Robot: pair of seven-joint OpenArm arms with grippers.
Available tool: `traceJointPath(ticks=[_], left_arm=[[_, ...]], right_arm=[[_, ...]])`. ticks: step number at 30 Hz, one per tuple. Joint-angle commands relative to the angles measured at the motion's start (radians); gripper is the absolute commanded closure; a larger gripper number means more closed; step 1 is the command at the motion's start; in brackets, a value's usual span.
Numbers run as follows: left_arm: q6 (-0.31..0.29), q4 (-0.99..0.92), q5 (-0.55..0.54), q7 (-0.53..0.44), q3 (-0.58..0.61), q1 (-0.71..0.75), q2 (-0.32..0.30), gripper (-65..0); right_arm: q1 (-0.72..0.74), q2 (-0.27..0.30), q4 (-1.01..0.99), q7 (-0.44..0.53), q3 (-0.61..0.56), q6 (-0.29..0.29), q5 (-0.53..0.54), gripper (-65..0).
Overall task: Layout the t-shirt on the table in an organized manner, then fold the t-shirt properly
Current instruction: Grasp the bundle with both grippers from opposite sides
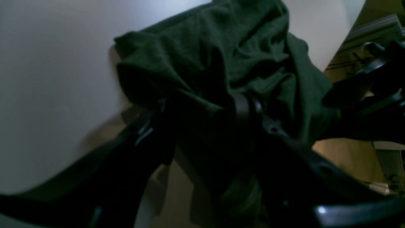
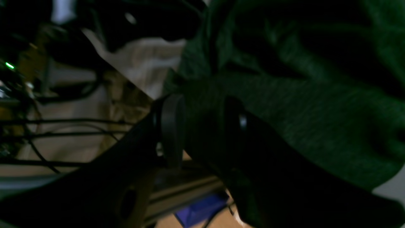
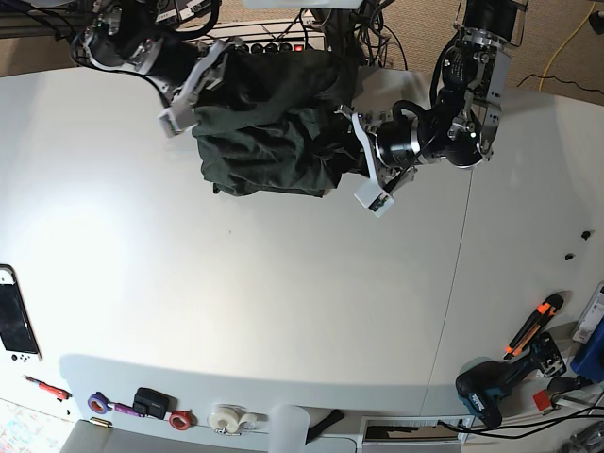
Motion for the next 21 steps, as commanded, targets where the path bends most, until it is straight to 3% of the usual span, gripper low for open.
traceJointPath(ticks=[1,8,12,17,21], left_arm=[[-0.007,0.017,-0.028,-0.008,-0.002,-0.007,-0.006,-25.8],[-0.034,0.017,-0.138,0.012,-0.002,0.031,-0.013,-25.8],[-0.034,0.017,-0.142,0.003,0.003,0.040,-0.013,-26.5],[-0.031,0.017,-0.071,-0.056,0.082,0.036,-0.006,-29.6],[0.018,0.017,0.047,-0.109,0.193,0.026,0.016,-27.5]], right_arm=[[-0.002,0.003,0.017,0.019,-0.010,0.001,0.006,-20.9],[-0.002,0.003,0.017,0.019,-0.059,0.001,-0.103,-20.9],[-0.002,0.003,0.017,0.019,-0.059,0.001,-0.112,-20.9],[-0.002,0.003,0.017,0.019,-0.059,0.001,-0.111,-20.9],[-0.002,0.003,0.017,0.019,-0.059,0.001,-0.109,-20.9]])
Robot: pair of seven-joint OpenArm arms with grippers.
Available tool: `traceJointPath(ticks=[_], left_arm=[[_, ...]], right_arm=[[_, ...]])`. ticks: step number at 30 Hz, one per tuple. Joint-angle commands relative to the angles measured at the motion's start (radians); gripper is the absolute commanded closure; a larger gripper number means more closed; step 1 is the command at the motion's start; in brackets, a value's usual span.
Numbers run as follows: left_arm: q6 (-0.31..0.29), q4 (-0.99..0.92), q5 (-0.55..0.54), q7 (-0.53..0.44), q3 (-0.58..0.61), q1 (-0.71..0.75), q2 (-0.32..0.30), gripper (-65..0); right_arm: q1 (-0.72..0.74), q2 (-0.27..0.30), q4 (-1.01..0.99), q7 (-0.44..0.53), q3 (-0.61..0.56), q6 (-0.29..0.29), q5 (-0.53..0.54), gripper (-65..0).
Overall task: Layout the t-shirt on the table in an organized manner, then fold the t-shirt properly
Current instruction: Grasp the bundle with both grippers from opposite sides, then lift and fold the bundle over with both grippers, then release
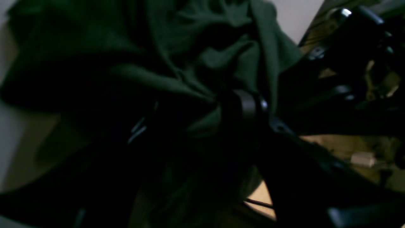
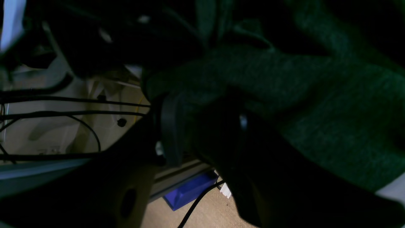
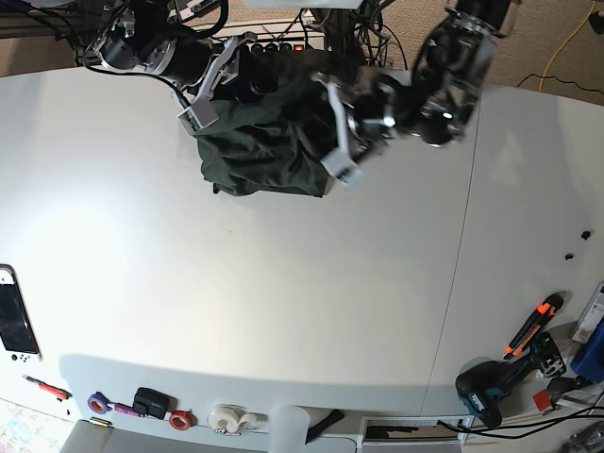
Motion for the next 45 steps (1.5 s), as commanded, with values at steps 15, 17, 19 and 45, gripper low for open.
traceJointPath(ticks=[15,17,19,45], left_arm=[[0.080,0.018,0.204,-0.075,0.069,-0.168,0.007,0.0],[0.080,0.018,0.237,-0.096,0.069,-0.188,0.008,0.0],[0.080,0.018,0.271,-0.121,0.069,-0.207,0.008,0.0],[0.137,0.019,0.483,-0.163,0.068,-0.276,-0.034,-31.9]], right_arm=[[-0.003,0.001,0.017,0.017,0.000,0.001,0.028,-20.9],[-0.003,0.001,0.017,0.017,0.000,0.001,0.028,-20.9],[-0.003,0.001,0.017,0.017,0.000,0.001,0.028,-20.9],[0.065,0.001,0.017,0.017,0.003,0.001,0.402,-29.3]])
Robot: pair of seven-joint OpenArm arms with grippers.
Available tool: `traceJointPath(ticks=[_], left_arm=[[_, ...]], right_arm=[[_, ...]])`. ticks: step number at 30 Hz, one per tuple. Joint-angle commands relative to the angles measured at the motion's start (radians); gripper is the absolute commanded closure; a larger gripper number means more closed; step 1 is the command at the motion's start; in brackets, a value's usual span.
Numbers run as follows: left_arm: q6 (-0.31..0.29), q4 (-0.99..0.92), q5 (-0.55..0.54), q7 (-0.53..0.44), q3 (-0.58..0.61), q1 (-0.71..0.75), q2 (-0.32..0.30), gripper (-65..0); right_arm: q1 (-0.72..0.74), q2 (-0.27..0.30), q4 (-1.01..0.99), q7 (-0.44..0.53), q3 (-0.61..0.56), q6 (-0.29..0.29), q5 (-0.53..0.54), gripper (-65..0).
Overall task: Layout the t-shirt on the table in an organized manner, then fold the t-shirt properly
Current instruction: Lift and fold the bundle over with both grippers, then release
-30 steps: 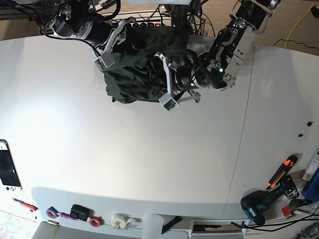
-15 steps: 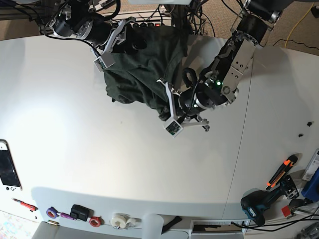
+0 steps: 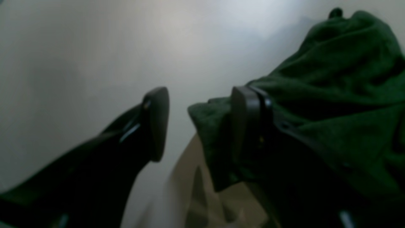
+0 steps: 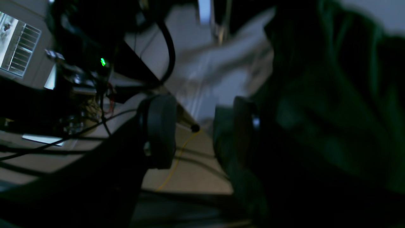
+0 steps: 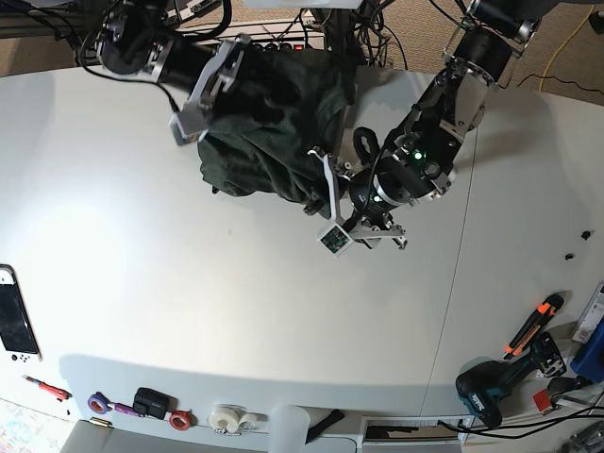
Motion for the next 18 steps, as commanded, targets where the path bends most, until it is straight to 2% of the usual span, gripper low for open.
traceJointPath(ticks=[1,4,6,8,9,10,12,14,18], left_arm=[[-0.001,0.019,-0.003,-0.021,-0.004,-0.023,-0.009,-31.6],[-0.001,0.025,-0.018,-0.013,-0.004,-0.028,-0.034,-29.7],[-0.002,0.038,-0.052,0.003,-0.004,-0.031,-0.058,-25.1],[-0.029,0.060,-0.137,0.005,-0.016,-0.031,-0.085,-15.4],[-0.064,0.070,-0.197,0.005,-0.024,-0.031,-0.100,-7.7],[-0.100,0.079,-0.258,0.005,-0.034,-0.030,-0.112,0.0],[-0.191,0.094,-0.372,0.025,-0.060,-0.027,-0.124,0.0],[-0.275,0.099,-0.491,0.066,-0.082,-0.009,-0.123,0.0],[-0.389,0.099,-0.658,0.134,-0.082,0.071,-0.108,0.0]], right_arm=[[0.023,0.001,0.017,0.018,0.002,0.001,0.029,-29.3],[0.095,0.001,0.017,0.018,0.002,0.001,-0.022,-29.2],[0.148,0.002,0.017,0.018,0.002,0.001,-0.115,-26.7],[0.197,0.001,0.017,0.018,0.002,0.001,-0.227,-13.5],[0.217,0.002,0.017,0.018,0.003,0.001,-0.277,-4.4],[0.231,0.002,0.017,0.018,0.003,0.001,-0.317,0.0],[0.248,0.007,0.017,0.018,0.002,0.001,-0.364,0.0],[0.250,0.024,0.017,0.018,0.002,0.001,-0.365,0.0],[0.246,0.076,0.015,0.018,0.032,0.001,-0.370,0.0]])
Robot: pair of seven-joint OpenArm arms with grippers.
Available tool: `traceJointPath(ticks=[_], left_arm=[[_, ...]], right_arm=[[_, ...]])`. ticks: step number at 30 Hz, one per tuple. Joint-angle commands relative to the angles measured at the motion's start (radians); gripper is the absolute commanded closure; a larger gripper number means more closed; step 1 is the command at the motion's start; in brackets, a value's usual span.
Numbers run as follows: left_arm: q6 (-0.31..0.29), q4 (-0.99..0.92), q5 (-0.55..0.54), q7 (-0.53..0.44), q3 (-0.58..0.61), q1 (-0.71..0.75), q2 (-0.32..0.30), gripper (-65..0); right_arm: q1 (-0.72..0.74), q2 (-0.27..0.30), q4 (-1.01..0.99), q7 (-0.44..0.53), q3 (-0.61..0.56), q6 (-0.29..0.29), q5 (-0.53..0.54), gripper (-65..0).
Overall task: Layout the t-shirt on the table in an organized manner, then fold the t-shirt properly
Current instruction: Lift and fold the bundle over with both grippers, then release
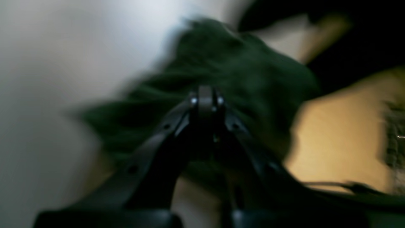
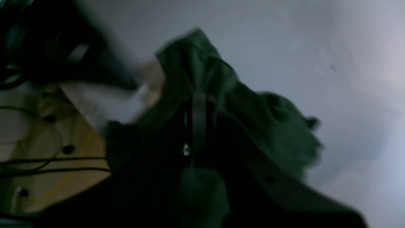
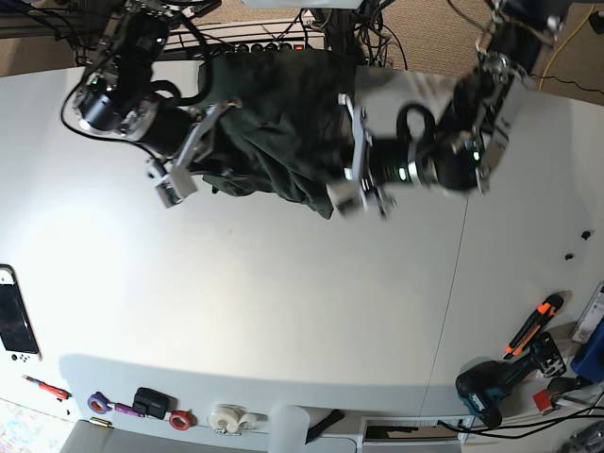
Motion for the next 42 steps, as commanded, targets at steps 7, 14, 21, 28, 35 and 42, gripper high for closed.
traceJointPath(ticks=[7,14,21,28,35,42], left_arm=[[-0.065,0.016,-0.102,0.023,-0.004,0.094,0.071,0.0],[-0.064,0.016,-0.035,0.031,-0.002,0.122,0.073,0.0],[-0.063,0.011,0.068,0.019,-0.002,0.174,0.073,0.0],[-0.022,0.011,0.129,0.008,-0.002,0.204,0.073,0.0],[-0.023,0.011,0.135,0.001,-0.002,0.238,0.073,0.0],[-0.023,0.011,0.135,0.001,-0.002,0.248,0.072,0.0]], right_arm=[[0.002,0.089,-0.127,0.021,0.134,0.001,0.278,0.0],[0.008,0.103,-0.226,0.021,0.094,0.001,0.375,0.0],[0.026,0.104,-0.227,0.021,-0.008,0.001,0.147,0.0],[0.027,0.104,-0.227,0.021,-0.045,0.001,-0.134,0.0],[0.054,0.103,-0.227,0.180,-0.046,0.001,-0.339,0.0],[0.126,0.101,-0.243,0.396,-0.045,-0.092,-0.525,0.0]])
